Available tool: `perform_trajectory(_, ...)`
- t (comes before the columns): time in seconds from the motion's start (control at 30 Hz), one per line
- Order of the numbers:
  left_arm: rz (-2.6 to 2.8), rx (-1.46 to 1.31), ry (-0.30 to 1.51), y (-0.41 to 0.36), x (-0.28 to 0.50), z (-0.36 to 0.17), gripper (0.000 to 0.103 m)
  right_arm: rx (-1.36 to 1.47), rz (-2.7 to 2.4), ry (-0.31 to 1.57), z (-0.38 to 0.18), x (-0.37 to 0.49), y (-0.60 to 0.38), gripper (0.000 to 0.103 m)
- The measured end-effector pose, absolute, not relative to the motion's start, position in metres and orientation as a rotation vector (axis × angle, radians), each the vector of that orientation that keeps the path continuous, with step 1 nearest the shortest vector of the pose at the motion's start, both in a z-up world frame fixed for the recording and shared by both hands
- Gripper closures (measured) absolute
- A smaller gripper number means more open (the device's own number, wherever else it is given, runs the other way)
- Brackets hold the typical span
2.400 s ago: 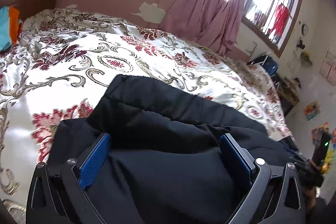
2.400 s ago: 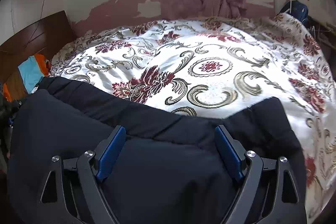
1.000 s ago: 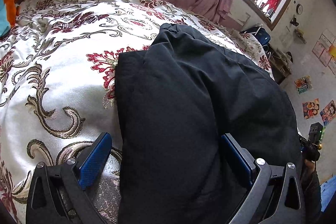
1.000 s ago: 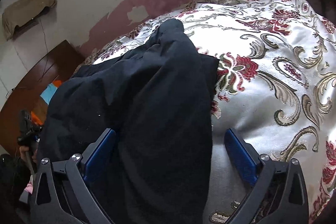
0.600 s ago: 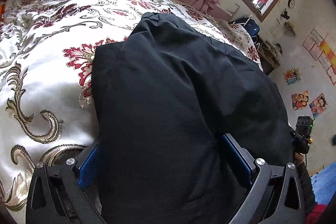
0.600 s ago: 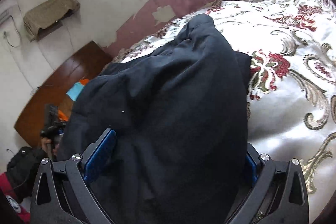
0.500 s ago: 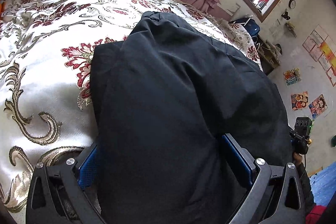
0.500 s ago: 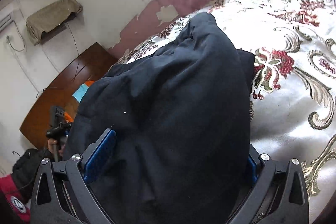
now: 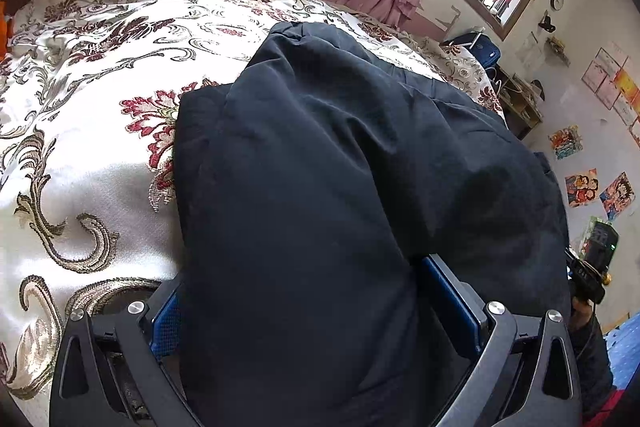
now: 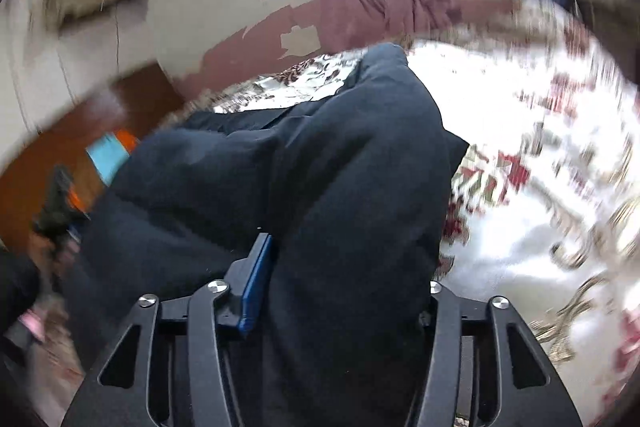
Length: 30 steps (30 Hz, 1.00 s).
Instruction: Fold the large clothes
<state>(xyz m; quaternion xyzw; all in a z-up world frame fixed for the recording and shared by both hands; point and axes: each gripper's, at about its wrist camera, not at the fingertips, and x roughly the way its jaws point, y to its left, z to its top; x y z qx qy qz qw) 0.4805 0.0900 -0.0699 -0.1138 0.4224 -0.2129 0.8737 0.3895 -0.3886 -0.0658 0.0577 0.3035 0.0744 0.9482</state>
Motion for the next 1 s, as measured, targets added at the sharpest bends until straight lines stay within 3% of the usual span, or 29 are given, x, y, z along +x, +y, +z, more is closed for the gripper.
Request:
perform_trajectory(0.23,-0.440,-0.230,0.867,0.089,0.476,-0.070,0.001,-0.237,0.030,0.561,-0.056,0.379,-0.338,0.067)
perform_trajectory(0.5,-0.410,-0.255,0.864,0.089,0.473,-0.066,0.014,0.042,0.137,0.618,-0.058,0.394,-0.386,0.064)
perform_trajectory(0.6,-0.389,-0.264,0.854,0.088,0.469,-0.062,0.028,0.095,0.153,0.630,-0.061,0.395,-0.393,0.063)
perform_trajectory(0.67,-0.374,-0.278,0.844,0.088,0.465,-0.057,0.043,0.115,0.158,0.628,-0.063,0.391,-0.394,0.063)
perform_trajectory(0.77,-0.343,-0.293,0.822,0.088,0.457,-0.050,0.063,0.123,0.149,0.617,-0.063,0.388,-0.393,0.070)
perform_trajectory(0.87,-0.318,-0.269,0.809,0.081,0.450,-0.040,0.076,0.123,0.142,0.637,-0.065,0.387,-0.390,0.077)
perform_trajectory(1.0,-0.265,-0.204,0.784,0.066,0.440,-0.020,0.083,0.176,0.127,0.667,-0.051,0.388,-0.396,0.086)
